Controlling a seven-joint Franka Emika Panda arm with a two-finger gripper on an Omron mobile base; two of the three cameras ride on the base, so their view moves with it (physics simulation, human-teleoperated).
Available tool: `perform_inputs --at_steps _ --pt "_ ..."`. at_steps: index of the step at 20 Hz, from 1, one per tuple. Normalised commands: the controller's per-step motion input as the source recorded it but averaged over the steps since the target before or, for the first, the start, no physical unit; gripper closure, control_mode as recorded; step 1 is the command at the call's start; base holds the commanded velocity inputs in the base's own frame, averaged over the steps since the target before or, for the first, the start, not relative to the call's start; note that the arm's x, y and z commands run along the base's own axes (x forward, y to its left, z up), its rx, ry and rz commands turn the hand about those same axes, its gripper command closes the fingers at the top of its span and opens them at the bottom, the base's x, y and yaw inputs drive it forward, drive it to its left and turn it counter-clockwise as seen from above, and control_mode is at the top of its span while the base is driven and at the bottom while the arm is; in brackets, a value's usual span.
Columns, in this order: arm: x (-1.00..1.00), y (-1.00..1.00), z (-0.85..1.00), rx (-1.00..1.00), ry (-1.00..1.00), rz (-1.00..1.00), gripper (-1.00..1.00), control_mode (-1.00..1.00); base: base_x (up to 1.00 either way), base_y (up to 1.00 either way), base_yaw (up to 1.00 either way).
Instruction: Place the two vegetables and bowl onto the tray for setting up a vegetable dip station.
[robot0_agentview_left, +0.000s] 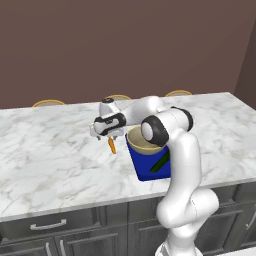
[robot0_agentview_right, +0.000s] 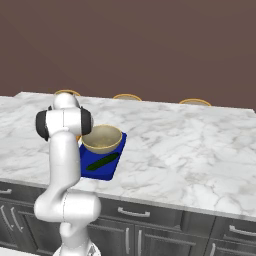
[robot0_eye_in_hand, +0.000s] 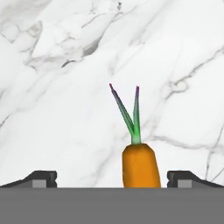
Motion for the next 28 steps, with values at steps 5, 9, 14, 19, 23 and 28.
perform_inputs --at_steps 5,9,14,19,23,28 --pt "0.00 -0.01 -0.05 0.00 0.03 0.00 -1.00 -1.00 0.00 0.00 0.00" --pt "0.00 -0.04 -0.08 0.00 0.02 0.00 -1.00 -1.00 0.00 0.00 0.00" --pt "0.00 -0.11 -0.09 0.00 0.01 0.00 -1.00 -1.00 0.00 0.00 0.00" --pt "0.00 -0.10 -0.13 0.00 0.01 0.00 -1.00 -1.00 0.00 0.00 0.00" --pt "0.00 -0.01 -0.12 0.00 0.02 0.00 -1.00 -1.00 0.00 0.00 0.00" --pt "0.00 0.00 -0.11 0.00 0.03 0.00 -1.00 -1.00 0.00 0.00 0.00"
